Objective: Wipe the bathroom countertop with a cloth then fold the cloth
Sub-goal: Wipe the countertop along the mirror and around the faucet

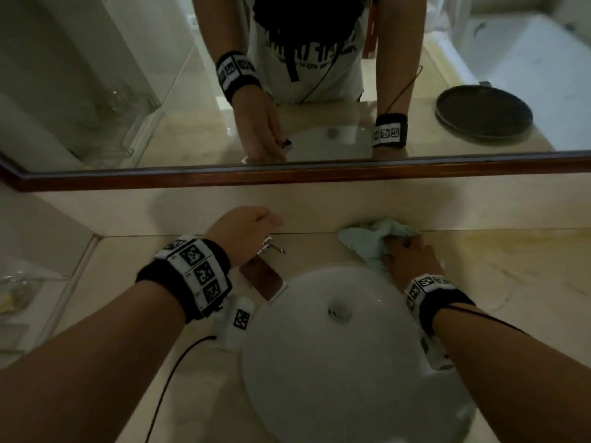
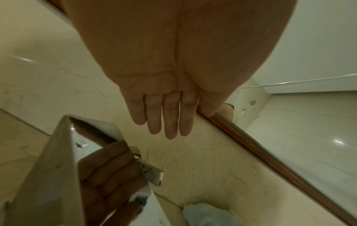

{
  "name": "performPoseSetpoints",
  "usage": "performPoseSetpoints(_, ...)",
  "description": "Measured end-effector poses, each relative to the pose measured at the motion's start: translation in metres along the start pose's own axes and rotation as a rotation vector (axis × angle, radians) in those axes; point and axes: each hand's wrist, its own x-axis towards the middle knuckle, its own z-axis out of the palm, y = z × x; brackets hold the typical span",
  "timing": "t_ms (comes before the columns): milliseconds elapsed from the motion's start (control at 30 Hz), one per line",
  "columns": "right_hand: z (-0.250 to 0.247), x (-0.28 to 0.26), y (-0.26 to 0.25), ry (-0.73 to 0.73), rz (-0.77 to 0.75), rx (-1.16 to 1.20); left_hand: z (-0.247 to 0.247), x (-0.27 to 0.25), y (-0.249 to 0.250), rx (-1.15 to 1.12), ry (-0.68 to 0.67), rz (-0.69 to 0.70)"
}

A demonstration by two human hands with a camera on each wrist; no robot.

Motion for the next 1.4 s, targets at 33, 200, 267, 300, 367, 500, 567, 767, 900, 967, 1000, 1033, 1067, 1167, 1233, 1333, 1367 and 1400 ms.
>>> performPoseSetpoints(33, -0.002, -0.001, 0.003, -0.019, 0.022, 0.037, 0.0, -0.008, 0.001, -0.022, 0.022, -0.01)
performPoseSetpoints(200, -0.032, -0.014, 0.002, 0.045, 0.079, 0.556, 0.005, -0.042, 0.013, -0.139, 0.056, -0.049)
performPoseSetpoints(267, -0.05, -0.028, -0.003, 0.065, 0.018, 0.763, 0.01, -0.051, 0.021, -0.225, 0.044, -0.069)
performPoseSetpoints(300, -0.059, -0.036, -0.008, 0.067, -0.018, 0.833, 0.013, -0.054, 0.025, -0.296, 0.029, -0.083)
performPoseSetpoints(367, -0.075, -0.052, -0.02, 0.074, -0.091, 0.992, 0.017, -0.06, 0.033, -0.439, 0.005, -0.122)
performPoseSetpoints(500, -0.105, -0.088, -0.061, -0.024, -0.26, 1.251, 0.019, -0.073, 0.04, -0.684, -0.029, -0.171)
performPoseSetpoints(567, -0.114, -0.1, -0.089, -0.07, -0.34, 1.301, 0.013, -0.08, 0.041, -0.766, -0.055, -0.154)
performPoseSetpoints(767, -0.124, -0.118, -0.182, -0.166, -0.463, 1.223, -0.027, -0.092, -0.012, -1.01, 0.133, -0.253)
performPoseSetpoints(900, -0.114, -0.112, -0.255, -0.209, -0.494, 1.139, -0.052, -0.081, -0.084, -1.091, 0.307, -0.269)
performPoseSetpoints(967, -0.107, -0.107, -0.29, -0.245, -0.521, 1.116, -0.06, -0.065, -0.125, -1.139, 0.434, -0.31)
performPoseSetpoints(1000, -0.102, -0.101, -0.309, -0.269, -0.522, 1.115, -0.069, -0.061, -0.14, -1.164, 0.507, -0.342)
performPoseSetpoints(1033, -0.099, -0.097, -0.327, -0.293, -0.527, 1.106, -0.079, -0.057, -0.155, -1.198, 0.563, -0.358)
performPoseSetpoints(1067, -0.098, -0.094, -0.345, -0.32, -0.542, 1.089, -0.091, -0.057, -0.163, -1.232, 0.603, -0.357)
performPoseSetpoints(1167, -0.1, -0.091, -0.388, -0.459, -0.495, 1.151, -0.12, -0.052, -0.196, -1.326, 0.65, -0.339)
performPoseSetpoints(1233, -0.094, -0.083, -0.411, -0.563, -0.463, 1.211, -0.135, -0.042, -0.22, -1.356, 0.663, -0.34)
performPoseSetpoints(1333, -0.086, -0.073, -0.441, -0.643, -0.354, 1.262, -0.156, -0.019, -0.256, -1.334, 0.737, -0.376)
performPoseSetpoints(1367, -0.083, -0.07, -0.446, -0.63, -0.368, 1.261, -0.16, -0.009, -0.266, -1.362, 0.751, -0.373)
performPoseSetpoints(1400, -0.08, -0.067, -0.449, -0.621, -0.372, 1.261, -0.166, -0.001, -0.272, -1.341, 0.777, -0.394)
